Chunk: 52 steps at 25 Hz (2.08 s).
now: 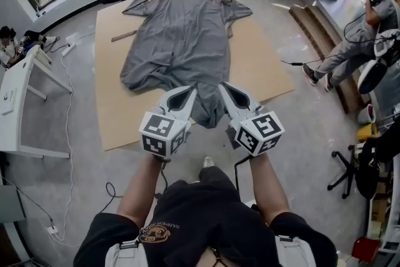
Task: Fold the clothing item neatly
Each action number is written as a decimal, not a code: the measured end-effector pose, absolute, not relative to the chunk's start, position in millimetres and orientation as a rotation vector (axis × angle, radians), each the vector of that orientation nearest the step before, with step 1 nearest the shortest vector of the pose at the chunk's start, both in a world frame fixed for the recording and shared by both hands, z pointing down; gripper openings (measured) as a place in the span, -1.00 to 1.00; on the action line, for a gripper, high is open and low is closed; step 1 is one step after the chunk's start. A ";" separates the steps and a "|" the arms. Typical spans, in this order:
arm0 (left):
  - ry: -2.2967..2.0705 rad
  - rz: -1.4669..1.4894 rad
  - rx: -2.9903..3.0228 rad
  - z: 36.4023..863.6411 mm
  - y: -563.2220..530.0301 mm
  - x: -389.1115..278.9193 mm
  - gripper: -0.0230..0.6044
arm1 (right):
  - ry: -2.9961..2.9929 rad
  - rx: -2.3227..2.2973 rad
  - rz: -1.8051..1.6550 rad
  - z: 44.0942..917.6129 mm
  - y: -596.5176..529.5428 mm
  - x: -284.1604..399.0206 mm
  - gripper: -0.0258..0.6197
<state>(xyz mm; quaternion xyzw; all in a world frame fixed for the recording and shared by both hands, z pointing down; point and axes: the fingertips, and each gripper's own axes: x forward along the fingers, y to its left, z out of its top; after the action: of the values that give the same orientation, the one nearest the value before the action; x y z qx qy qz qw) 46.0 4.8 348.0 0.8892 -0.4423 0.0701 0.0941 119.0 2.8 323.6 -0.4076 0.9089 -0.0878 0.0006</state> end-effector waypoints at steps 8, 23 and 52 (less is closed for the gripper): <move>-1.460 0.272 2.553 353.6 -44.1 49.8 -0.90 | 2.915 -1.120 -0.303 336.0 -57.5 125.8 -0.91; -1.492 0.278 2.480 374.2 -96.0 -35.2 -0.90 | 2.980 -1.116 -0.356 352.0 -107.2 50.8 -0.91; -1.412 0.691 2.300 510.7 -99.3 -116.4 -0.90 | 3.230 -1.158 -0.634 477.8 -101.5 -11.2 -0.89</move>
<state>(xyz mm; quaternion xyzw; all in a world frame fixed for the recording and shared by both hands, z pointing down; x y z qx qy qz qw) -116.4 -99.3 510.7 0.8126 -0.4988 0.2441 0.1769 -11.2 -101.5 477.8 -0.3267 0.9117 -0.1791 -0.1730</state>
